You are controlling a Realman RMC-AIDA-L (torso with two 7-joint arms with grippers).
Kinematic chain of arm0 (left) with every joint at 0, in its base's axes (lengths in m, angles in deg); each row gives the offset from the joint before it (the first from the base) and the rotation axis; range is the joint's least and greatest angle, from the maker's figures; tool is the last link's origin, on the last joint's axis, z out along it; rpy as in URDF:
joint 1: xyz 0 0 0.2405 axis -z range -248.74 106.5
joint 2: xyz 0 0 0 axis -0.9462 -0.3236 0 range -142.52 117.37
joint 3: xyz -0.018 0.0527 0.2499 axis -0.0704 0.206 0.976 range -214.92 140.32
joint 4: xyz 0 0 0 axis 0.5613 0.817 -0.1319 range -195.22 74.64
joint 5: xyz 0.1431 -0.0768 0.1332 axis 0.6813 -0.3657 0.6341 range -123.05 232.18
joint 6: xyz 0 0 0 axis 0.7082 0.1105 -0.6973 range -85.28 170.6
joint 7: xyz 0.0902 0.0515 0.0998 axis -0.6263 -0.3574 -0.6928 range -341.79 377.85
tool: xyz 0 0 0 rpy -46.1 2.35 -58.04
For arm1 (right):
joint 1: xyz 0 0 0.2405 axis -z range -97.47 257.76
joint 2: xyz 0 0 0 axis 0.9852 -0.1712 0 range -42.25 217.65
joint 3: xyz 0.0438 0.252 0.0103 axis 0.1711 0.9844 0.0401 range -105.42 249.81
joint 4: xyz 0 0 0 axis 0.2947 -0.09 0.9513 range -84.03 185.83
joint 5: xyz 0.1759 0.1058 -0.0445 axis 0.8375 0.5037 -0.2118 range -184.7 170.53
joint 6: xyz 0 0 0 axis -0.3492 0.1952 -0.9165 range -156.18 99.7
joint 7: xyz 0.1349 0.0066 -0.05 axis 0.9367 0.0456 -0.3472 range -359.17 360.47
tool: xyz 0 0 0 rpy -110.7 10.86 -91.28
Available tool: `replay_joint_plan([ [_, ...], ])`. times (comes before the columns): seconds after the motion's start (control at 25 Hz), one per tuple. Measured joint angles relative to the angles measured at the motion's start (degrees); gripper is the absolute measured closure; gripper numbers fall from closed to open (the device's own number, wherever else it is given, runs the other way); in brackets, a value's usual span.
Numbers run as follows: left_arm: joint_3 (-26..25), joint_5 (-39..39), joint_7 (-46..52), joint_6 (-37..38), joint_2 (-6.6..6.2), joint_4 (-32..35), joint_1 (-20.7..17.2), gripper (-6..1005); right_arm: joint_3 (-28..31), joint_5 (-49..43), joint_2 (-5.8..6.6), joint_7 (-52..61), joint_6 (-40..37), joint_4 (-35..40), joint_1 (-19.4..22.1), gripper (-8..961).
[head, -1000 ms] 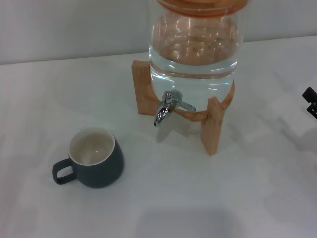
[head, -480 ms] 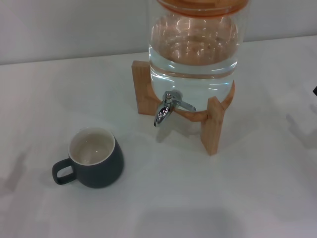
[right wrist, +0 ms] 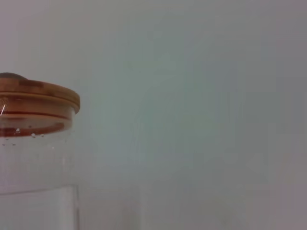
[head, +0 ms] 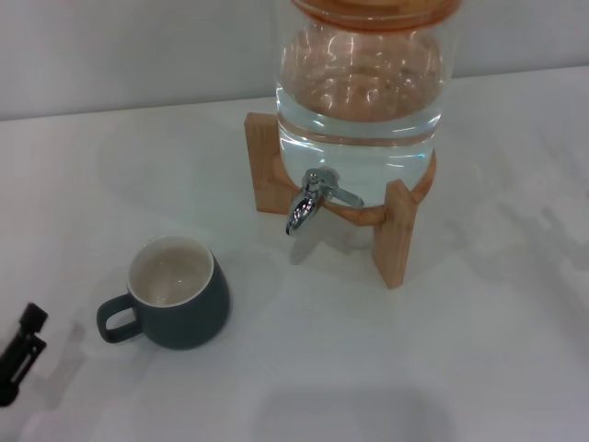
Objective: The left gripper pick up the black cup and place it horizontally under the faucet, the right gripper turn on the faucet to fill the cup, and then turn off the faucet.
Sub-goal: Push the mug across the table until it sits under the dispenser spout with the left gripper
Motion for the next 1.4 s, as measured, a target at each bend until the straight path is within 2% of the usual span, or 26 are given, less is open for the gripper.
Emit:
replay_joint_plan([
  [0.32, 0.0, 5.7, -3.32, -4.47, 0.09, 2.61, 0.88, 185, 0.03, 0.03, -0.12, 0.12, 0.04, 1.06, -0.01, 171],
  [0.72, 0.0, 7.08, -4.57, -11.3, 0.17, 4.43, 1.91, 200, 0.03, 0.02, -0.16, 0.26, 0.29, 1.32, 0.17, 172],
  [1.0, -0.01, 7.19, -4.47, -12.6, 0.19, 4.58, 3.37, 210, 0.03, -0.07, -0.24, 0.24, 0.22, 1.32, 0.11, 172],
  [1.4, -0.6, 6.45, -4.07, -12.96, 0.18, 4.9, 3.6, 224, 0.03, -0.07, -0.25, 0.15, 0.03, 1.17, 0.17, 171],
])
